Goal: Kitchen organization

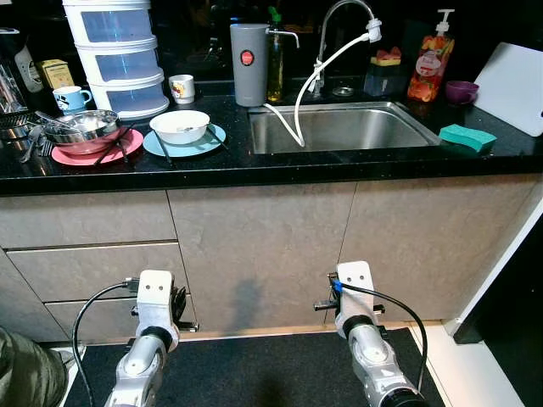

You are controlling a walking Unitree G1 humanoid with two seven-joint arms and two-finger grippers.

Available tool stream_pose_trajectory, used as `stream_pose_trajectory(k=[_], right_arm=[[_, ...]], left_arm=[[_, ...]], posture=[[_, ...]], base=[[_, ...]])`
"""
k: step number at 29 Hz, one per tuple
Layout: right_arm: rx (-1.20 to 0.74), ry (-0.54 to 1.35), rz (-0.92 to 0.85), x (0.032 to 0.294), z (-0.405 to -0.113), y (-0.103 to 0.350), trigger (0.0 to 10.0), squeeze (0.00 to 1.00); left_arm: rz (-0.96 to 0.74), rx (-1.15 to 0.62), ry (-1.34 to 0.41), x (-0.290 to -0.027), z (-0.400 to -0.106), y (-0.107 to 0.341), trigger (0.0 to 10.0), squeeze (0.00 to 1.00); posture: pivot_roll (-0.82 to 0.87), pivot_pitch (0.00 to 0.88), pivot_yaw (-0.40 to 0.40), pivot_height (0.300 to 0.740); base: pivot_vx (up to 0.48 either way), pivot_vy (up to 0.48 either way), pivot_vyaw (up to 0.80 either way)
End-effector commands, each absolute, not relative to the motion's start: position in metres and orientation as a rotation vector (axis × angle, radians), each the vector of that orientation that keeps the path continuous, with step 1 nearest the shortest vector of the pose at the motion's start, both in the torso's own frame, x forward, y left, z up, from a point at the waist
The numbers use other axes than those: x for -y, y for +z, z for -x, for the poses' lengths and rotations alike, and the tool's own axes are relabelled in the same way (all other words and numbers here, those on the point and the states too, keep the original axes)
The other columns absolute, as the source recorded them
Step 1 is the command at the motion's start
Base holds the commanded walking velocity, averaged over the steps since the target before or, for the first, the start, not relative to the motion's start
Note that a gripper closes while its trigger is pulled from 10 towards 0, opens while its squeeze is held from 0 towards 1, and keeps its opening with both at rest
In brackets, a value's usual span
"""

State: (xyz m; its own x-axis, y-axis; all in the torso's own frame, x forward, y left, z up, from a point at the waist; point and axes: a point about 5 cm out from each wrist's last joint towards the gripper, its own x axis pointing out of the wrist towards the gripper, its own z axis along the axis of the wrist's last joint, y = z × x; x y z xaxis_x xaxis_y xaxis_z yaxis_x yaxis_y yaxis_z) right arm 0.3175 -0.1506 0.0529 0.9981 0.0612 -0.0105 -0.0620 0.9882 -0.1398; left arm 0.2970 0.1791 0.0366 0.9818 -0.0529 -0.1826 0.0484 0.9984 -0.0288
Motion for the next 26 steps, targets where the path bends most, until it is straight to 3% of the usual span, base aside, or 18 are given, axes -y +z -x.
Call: stream_pose_trajectory(k=[1, 5, 15, 26], right_arm=[[-0.008, 0.077, 0.141, 0.147, -0.313, 0.049, 10.0, 0.0], [-0.031, 0.085, 0.147, 0.15, -0.306, 0.041, 10.0, 0.0], [-0.08, 0.073, 0.158, 0.158, -0.287, 0.025, 10.0, 0.0], [-0.093, 0.101, 0.143, 0.149, -0.295, 0.028, 10.0, 0.0]], left_arm=[[0.013, -0.183, -0.032, -0.185, -0.294, 0.035, 10.0, 0.0], [0.014, -0.186, -0.023, -0.186, -0.289, 0.032, 10.0, 0.0], [-0.004, -0.187, -0.065, -0.185, -0.266, 0.026, 10.0, 0.0], [-0.023, -0.175, -0.084, -0.185, -0.265, 0.034, 10.0, 0.0]], posture=[[0.08, 0.0, 0.029, 0.74], [0.07, 0.019, 0.024, 0.74], [0.06, 0.163, 0.016, 0.74], [0.1, 0.19, 0.014, 0.74]], base=[[0.0, 0.0, 0.0], [0.0, 0.0, 0.0], [0.0, 0.0, 0.0], [0.0, 0.0, 0.0]])
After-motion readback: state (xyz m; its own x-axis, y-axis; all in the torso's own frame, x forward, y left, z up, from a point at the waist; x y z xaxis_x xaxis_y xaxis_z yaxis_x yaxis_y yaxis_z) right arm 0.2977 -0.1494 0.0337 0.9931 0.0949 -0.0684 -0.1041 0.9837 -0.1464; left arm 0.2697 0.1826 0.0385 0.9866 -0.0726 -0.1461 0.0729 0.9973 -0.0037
